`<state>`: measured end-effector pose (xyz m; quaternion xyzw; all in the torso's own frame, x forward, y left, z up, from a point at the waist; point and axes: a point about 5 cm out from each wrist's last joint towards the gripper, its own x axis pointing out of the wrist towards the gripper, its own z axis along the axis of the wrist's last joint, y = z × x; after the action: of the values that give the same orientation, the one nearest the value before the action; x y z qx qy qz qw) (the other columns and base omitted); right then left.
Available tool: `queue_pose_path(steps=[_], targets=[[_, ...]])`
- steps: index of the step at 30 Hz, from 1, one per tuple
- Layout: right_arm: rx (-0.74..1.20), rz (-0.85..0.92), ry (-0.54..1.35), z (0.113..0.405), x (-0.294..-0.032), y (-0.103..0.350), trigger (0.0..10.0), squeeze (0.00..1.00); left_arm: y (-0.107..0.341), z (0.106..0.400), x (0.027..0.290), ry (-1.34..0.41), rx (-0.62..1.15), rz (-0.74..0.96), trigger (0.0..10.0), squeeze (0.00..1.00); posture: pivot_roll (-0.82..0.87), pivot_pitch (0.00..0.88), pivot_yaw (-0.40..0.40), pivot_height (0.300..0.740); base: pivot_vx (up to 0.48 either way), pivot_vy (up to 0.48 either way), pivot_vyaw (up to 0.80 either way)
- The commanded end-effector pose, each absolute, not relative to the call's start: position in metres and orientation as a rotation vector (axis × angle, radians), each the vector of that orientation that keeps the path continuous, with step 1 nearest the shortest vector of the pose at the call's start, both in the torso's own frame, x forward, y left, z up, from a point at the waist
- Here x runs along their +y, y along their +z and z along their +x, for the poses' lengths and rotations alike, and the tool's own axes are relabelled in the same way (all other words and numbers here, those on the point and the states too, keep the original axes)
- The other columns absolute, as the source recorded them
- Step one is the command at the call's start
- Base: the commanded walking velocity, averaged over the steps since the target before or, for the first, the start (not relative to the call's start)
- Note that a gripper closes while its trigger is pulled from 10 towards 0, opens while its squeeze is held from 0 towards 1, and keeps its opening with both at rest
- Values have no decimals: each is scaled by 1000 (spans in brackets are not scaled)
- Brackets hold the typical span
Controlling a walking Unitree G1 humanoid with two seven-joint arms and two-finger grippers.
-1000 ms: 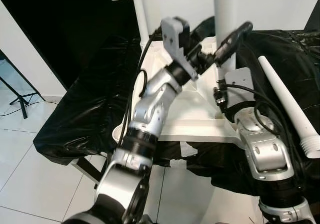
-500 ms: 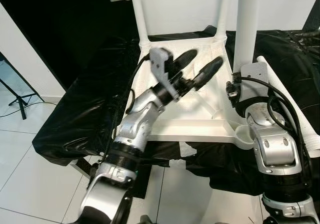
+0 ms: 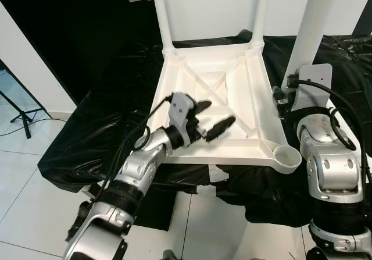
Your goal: Building children table
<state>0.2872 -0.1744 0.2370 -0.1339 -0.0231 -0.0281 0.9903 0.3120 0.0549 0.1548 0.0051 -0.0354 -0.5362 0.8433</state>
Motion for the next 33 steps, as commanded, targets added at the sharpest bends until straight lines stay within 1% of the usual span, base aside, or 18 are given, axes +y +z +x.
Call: queue_pose_path(steps=[1,3,8,11,22,24,26,28,31,33], targets=[[-56,-250,-24,283,-171,240,10000,0,151,282,52,-1706,-63,91,10000,0,-206,0,103,740,0,0,0],[-53,-216,14,279,-167,239,10000,0,146,276,51,-1761,-31,88,10000,0,-210,0,107,740,0,0,0],[-46,-198,31,277,-165,238,10000,0,144,274,51,-1783,-18,79,10000,0,-211,0,107,740,0,0,0],[-8,-177,33,272,-163,231,10000,0,132,272,41,-1832,22,141,10000,0,-219,6,112,740,0,0,0],[-3,-178,31,271,-164,230,10000,0,131,272,38,-1838,23,161,10000,0,-220,6,113,740,0,0,0],[1,-179,32,271,-164,229,10000,0,129,271,35,-1846,28,188,10000,0,-223,5,113,740,0,0,0],[20,-173,65,269,-156,223,10000,0,117,278,14,-1738,58,307,10000,0,-223,1,115,740,0,0,0],[28,-171,80,268,-152,221,10000,0,115,278,10,-1735,51,333,10000,0,-224,1,115,740,0,0,0],[39,-169,92,266,-149,218,10000,0,114,273,12,-1797,25,337,10000,0,-227,1,117,740,0,0,0],[41,-169,91,266,-150,218,10000,0,113,272,14,-1809,24,334,10000,0,-227,1,117,740,0,0,0]])
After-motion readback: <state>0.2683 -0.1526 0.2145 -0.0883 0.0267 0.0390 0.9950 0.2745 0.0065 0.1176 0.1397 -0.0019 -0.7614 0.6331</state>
